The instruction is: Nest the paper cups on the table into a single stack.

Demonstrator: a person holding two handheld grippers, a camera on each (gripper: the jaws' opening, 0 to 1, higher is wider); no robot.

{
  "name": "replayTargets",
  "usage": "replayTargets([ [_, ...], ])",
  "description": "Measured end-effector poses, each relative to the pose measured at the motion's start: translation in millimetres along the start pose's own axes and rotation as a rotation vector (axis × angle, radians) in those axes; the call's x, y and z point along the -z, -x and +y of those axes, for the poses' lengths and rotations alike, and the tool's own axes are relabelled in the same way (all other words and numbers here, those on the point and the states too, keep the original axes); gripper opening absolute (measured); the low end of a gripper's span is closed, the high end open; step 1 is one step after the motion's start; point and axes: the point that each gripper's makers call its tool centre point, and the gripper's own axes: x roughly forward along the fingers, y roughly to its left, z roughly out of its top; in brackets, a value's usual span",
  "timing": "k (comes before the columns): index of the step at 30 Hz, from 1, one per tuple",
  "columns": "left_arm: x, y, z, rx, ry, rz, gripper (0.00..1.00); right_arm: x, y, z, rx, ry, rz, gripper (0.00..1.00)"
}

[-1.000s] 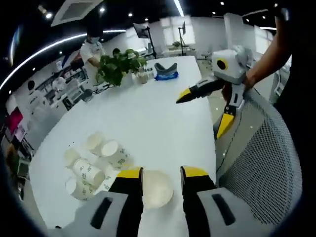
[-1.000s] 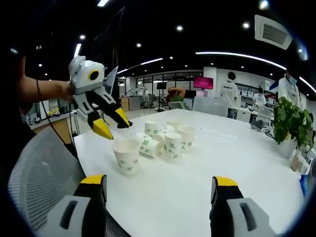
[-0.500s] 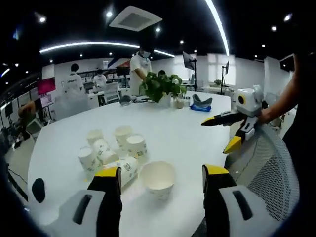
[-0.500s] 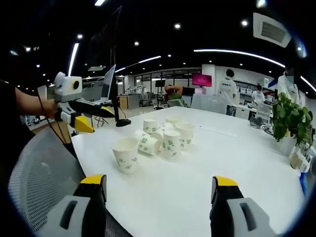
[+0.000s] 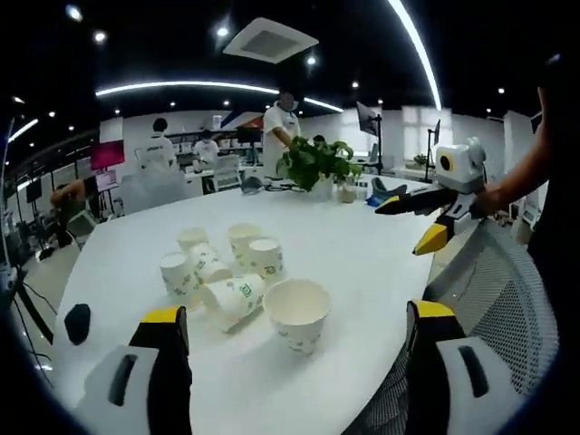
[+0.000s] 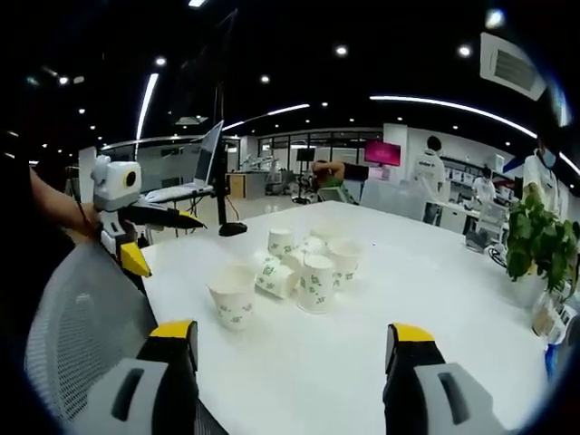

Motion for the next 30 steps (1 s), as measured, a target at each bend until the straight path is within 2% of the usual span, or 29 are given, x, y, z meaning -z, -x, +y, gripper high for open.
replayTargets([
  [5, 1.9, 2, -0.8, 0.012, -0.055, 0.009, 0.99, -13.1, -9, 0, -0.036, 0.016, 0.004, 0.81],
  [9, 13.6, 5, 7.1, -0.012, -0.081, 0.042, 0.99, -25.5, -17, -2, -0.060, 0.027, -0.005, 0.81],
  [12, 8.6, 4, 12.8, -0.038, -0.060, -0.001, 0.99, -36.2, -24, -5, -0.066, 0.030, -0.026, 0.81],
  [19, 10.3, 4, 13.7, -0.034, -0.027, -0.010, 0.99, -55.1, -45, -16, -0.070, 0.014, -0.053, 0.79],
  [30, 15.0, 2, 12.6, -0.024, -0.010, 0.003, 0.98, -62.6, -65, -24, -0.083, 0.032, -0.037, 0.75],
])
